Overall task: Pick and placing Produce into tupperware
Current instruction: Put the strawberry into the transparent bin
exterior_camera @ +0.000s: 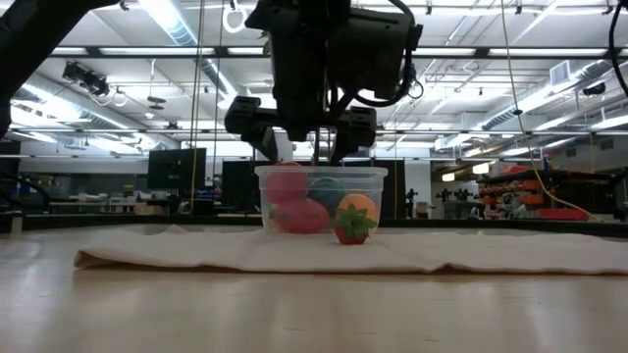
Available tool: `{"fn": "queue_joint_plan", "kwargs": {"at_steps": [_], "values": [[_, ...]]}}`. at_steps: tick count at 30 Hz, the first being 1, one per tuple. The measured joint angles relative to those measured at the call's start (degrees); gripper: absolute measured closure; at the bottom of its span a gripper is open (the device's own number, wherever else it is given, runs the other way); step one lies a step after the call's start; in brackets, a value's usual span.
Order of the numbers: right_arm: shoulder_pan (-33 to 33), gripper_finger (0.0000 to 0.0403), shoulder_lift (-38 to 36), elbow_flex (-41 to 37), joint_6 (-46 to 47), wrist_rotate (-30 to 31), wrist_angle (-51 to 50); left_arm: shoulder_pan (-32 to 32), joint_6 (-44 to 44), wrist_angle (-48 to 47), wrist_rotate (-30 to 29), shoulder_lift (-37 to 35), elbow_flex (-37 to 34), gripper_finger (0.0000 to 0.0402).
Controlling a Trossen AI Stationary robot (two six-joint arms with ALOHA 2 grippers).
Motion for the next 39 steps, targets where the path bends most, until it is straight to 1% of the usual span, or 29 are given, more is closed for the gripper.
{"fn": "queue_joint_plan", "kwargs": {"at_steps": [3, 7, 10, 13, 15, 18, 20, 23, 25, 27, 30, 35, 39], "values": [[0.0, 0.0115, 0.0, 0.0, 0.0, 0.0, 0.0, -0.2, 2.4, 0.6, 0.0, 0.0, 0.0, 0.0013], [0.0, 0.0115, 0.0, 0.0, 0.0, 0.0, 0.0, -0.2, 3.1, 0.4, -0.4, 0.0, 0.2, 0.0013], [0.0, 0.0115, 0.0, 0.0, 0.0, 0.0, 0.0, -0.7, 3.2, -0.9, -1.8, 0.0, 2.1, 0.0013], [0.0, 0.0115, 0.0, 0.0, 0.0, 0.0, 0.0, -1.7, 3.3, -4.2, -5.6, 0.0, 5.9, 0.0013], [0.0, 0.0115, 0.0, 0.0, 0.0, 0.0, 0.0, -2.3, 4.9, -5.6, -7.0, 0.0, 9.1, 0.0013], [0.0, 0.0115, 0.0, 0.0, 0.0, 0.0, 0.0, -3.4, 11.2, -5.5, -4.7, -0.1, 15.0, 0.0013], [0.0, 0.0115, 0.0, 0.0, 0.0, 0.0, 0.0, -4.7, 12.3, -4.8, -1.8, -0.2, 18.5, 0.0013], [0.0, 0.0115, 0.0, 0.0, -0.1, 0.1, 0.0, -8.0, 10.2, -4.2, 2.0, -0.2, 23.4, 0.0013], [0.0, 0.0115, 0.0, 0.0, -0.1, 0.5, 0.0, -10.8, 7.6, -4.0, 2.5, -0.2, 26.2, 0.0013], [0.0, 0.0115, 0.0, 0.0, -0.2, 1.2, 0.0, -13.4, 5.2, -3.9, 2.5, -0.3, 27.6, 0.0013], [0.0, 0.0115, 0.0, 0.0, -0.6, 1.8, 0.0, -17.0, 2.7, -4.1, 2.9, -0.2, 27.8, 0.0013], [0.0, 0.0115, 0.0, 0.0, -2.4, 2.0, 0.0, -21.7, -4.0, -4.4, 7.3, -0.1, 25.8, 0.0013], [0.0, 0.0115, 0.0, 0.0, -3.5, 2.8, 0.0, -22.3, -11.4, -4.1, 11.6, -0.1, 23.2, 0.0013]]}}
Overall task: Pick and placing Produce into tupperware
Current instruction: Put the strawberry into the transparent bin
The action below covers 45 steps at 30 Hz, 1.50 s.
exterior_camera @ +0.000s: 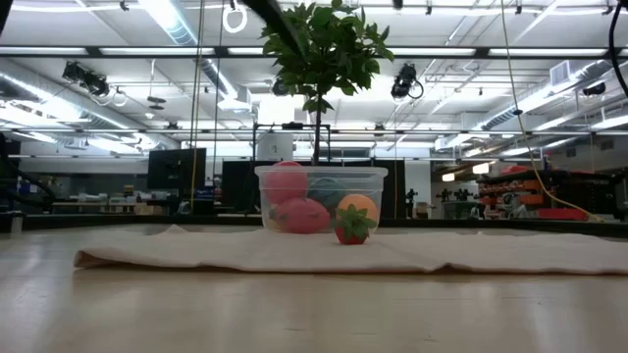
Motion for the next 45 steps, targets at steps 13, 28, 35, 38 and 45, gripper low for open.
{"fn": "queue_joint_plan", "kwargs": {"at_steps": [13, 28, 35, 38, 45], "values": [[0.0, 0.0115, 0.0, 0.0, -0.1, 1.9, 0.0, 7.0, 4.2, 10.3, 13.1, 0.0, -5.6, 0.0013], [0.0, 0.0115, 0.0, 0.0, 0.1, 3.3, 0.0, 13.3, 8.7, 7.1, 22.0, 1.8, -5.5, 0.0013], [0.0, 0.0115, 0.0, 0.0, 0.1, 4.3, 0.1, 13.5, 6.5, 7.3, 22.4, 3.3, -5.4, 0.0013], [0.0, 0.0115, 0.0, 0.0, 0.2, 4.7, 0.1, 13.9, 6.4, 6.0, 22.1, 4.2, -5.6, 0.0013], [0.0, 0.0115, 0.0, 0.0, 0.4, 4.7, 0.0, 14.8, 5.1, 7.1, 19.6, 4.8, -5.6, 0.0013]]}}
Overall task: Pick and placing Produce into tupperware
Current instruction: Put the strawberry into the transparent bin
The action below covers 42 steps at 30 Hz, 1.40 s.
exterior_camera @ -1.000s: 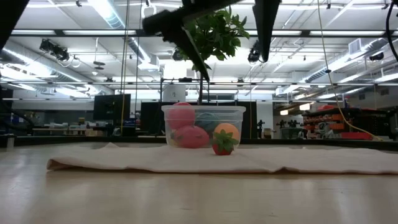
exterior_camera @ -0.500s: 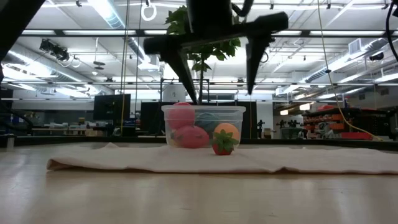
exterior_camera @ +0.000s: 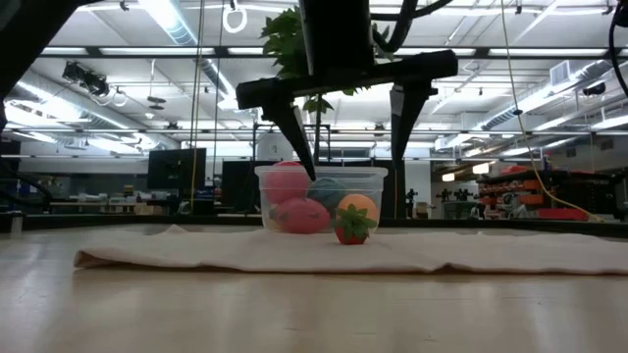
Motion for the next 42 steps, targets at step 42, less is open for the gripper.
{"fn": "queue_joint_plan", "kwargs": {"at_steps": [42], "values": [[0.0, 0.0115, 0.0, 0.0, 0.6, -0.3, 0.1, 2.2, 0.2, 0.1, 2.5, 5.5, -0.1, 0.0013]]}}
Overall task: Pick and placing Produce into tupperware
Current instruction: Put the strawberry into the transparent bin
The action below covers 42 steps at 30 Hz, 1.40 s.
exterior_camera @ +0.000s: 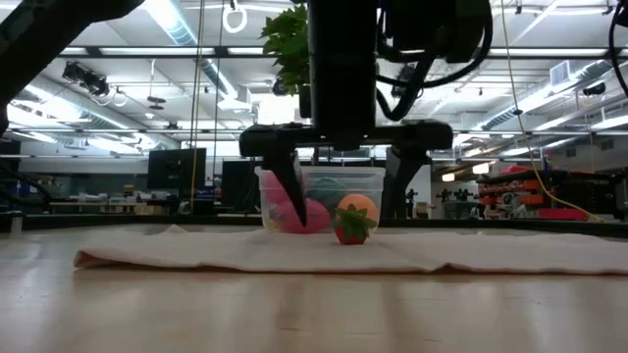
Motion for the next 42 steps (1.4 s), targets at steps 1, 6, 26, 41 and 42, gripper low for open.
{"fn": "queue_joint_plan", "kwargs": {"at_steps": [1, 6, 26, 41, 42], "values": [[0.0, 0.0115, 0.0, 0.0, 0.0, 0.0, 0.0, 0.1, 0.1, 0.4, 0.0, 0.0, 0.0, 0.0013], [0.0, 0.0115, 0.0, 0.0, 0.0, 0.0, 0.0, 0.6, 0.2, 0.4, 0.4, 0.1, 0.1, 0.0013], [0.0, 0.0115, 0.0, 0.0, -0.1, 0.0, 0.0, 0.6, 0.3, 0.1, 0.1, 0.1, 0.1, 0.005], [0.0, 0.0115, 0.0, 0.0, -0.2, 0.1, 0.0, -0.1, 0.4, 2.6, 1.4, 2.1, 0.1, 0.0063], [0.0, 0.0115, 0.0, 0.0, -0.2, 0.1, 0.0, -0.2, 0.4, 2.7, 1.7, 2.1, 0.1, 0.0063]]}}
